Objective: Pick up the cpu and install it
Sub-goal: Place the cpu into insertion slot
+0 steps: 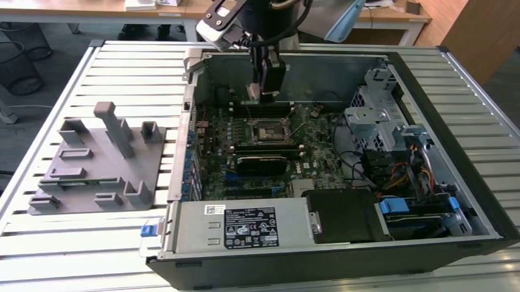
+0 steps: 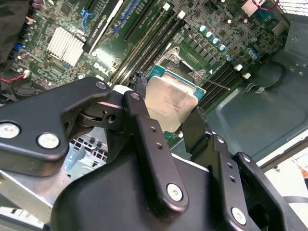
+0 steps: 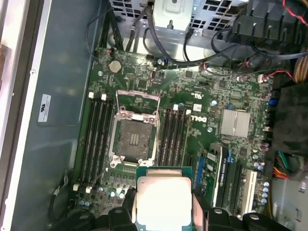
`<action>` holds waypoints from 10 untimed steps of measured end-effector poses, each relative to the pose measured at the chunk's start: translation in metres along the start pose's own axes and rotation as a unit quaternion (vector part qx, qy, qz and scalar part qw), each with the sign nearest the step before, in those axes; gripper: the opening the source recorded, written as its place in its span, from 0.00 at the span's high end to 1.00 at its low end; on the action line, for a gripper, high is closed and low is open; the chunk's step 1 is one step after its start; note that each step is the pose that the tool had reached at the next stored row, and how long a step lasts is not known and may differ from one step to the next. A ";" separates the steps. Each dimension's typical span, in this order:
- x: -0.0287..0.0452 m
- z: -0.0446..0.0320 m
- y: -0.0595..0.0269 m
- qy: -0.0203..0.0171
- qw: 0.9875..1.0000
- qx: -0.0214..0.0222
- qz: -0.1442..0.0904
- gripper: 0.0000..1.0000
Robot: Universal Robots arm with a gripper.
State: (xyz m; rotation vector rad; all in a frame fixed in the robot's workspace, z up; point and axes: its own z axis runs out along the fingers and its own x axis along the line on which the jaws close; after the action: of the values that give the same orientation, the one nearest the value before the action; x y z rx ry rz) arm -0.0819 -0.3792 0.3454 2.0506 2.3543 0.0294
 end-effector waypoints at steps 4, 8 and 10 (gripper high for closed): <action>0.0059 0.0074 0.0052 0.000 1.000 0.001 0.001 0.46; 0.0065 0.0142 0.0087 0.000 1.000 0.002 0.014 0.46; 0.0065 0.0162 0.0087 0.000 1.000 0.002 0.026 0.46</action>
State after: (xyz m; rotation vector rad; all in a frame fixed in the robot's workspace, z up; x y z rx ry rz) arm -0.0737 -0.3715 0.3294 2.1143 2.3015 0.0246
